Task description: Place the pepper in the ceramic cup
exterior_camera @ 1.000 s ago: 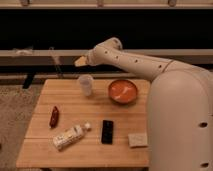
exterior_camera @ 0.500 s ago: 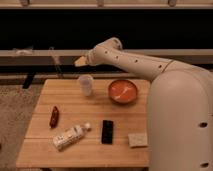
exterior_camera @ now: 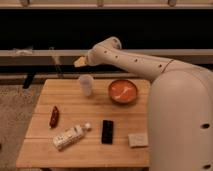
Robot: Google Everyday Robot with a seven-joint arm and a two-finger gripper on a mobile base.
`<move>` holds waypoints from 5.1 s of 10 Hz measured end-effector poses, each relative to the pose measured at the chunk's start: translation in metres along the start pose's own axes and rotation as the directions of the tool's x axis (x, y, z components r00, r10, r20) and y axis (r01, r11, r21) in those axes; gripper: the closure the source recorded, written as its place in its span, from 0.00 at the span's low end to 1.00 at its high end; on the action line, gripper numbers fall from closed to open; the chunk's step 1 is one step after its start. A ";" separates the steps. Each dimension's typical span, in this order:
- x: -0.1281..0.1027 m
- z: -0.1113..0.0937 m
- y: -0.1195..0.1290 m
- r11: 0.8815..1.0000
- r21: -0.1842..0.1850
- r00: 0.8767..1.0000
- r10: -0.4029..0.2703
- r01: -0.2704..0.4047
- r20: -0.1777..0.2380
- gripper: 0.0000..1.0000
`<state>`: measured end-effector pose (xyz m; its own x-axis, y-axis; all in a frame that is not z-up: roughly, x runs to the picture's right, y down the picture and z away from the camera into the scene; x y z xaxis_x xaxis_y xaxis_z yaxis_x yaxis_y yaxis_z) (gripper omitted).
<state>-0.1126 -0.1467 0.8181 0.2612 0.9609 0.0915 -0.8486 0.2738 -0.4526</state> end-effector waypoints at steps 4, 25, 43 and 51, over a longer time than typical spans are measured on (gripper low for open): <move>0.035 -0.012 0.076 0.994 -0.026 0.993 -0.108 0.107 -0.048 0.20; 0.221 0.120 0.231 0.987 -0.022 0.838 -0.145 0.157 -0.525 0.20; 0.227 0.118 0.228 0.983 -0.063 0.840 -0.180 0.173 -0.511 1.00; 0.094 -0.012 0.174 0.968 -0.168 0.975 -0.204 0.187 -0.088 1.00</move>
<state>-0.2302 -0.0097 0.7374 0.4681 0.8775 0.1039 -0.6949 0.4382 -0.5701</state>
